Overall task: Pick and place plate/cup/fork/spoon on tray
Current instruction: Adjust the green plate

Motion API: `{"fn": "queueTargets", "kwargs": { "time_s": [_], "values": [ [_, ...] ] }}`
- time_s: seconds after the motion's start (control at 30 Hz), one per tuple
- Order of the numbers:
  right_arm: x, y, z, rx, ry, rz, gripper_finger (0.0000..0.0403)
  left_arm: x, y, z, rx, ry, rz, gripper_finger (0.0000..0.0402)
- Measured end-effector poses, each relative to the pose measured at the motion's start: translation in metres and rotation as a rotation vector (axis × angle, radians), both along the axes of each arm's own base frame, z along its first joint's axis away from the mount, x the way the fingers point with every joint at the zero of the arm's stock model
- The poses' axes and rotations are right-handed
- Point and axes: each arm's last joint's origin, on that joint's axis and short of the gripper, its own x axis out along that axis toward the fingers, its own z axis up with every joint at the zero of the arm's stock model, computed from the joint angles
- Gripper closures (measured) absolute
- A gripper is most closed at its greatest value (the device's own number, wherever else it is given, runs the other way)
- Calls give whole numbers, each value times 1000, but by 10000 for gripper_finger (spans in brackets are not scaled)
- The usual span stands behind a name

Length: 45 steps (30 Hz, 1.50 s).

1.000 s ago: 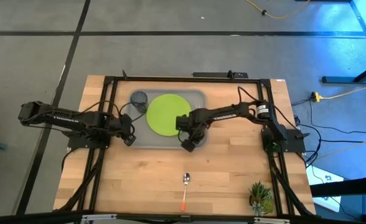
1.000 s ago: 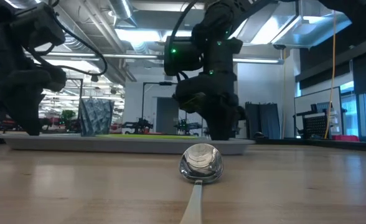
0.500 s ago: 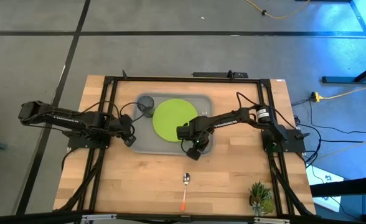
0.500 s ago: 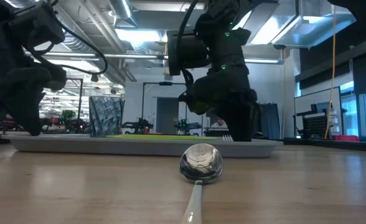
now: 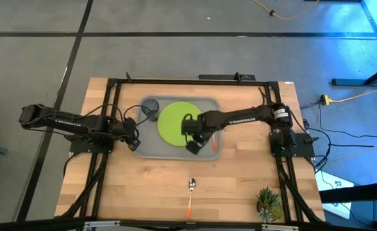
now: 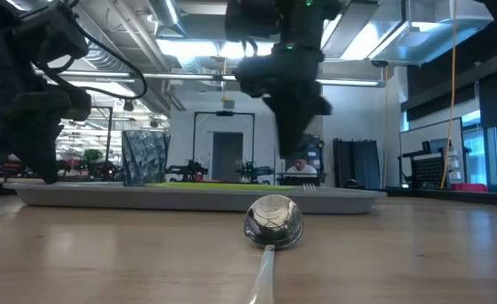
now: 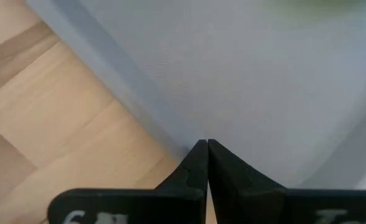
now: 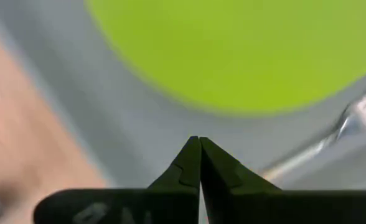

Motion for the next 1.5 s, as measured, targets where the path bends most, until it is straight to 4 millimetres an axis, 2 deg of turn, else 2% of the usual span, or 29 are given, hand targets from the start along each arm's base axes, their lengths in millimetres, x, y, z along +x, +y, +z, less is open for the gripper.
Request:
{"fn": "queueTargets", "kwargs": {
  "time_s": [0.17,0.37,0.47,0.77,1.1,1.33,1.5],
  "values": [
    [20,-36,-1,-7,-186,14,401,1,0,0,3,-10,1,401],
    [28,-74,-11,-29,-255,-35,401,2,0,1,5,-20,3,401],
    [31,-87,-18,-48,-273,-36,401,2,0,1,15,-23,8,401],
    [43,-94,-39,-69,-304,11,402,3,1,2,22,-42,14,401],
    [46,-93,-60,-18,-266,46,402,3,1,2,22,-41,15,401],
    [47,-88,-61,46,-282,78,403,3,1,2,21,-41,16,401],
    [48,-84,-61,15,-275,77,403,3,1,2,21,-41,16,401]
  ]
}}
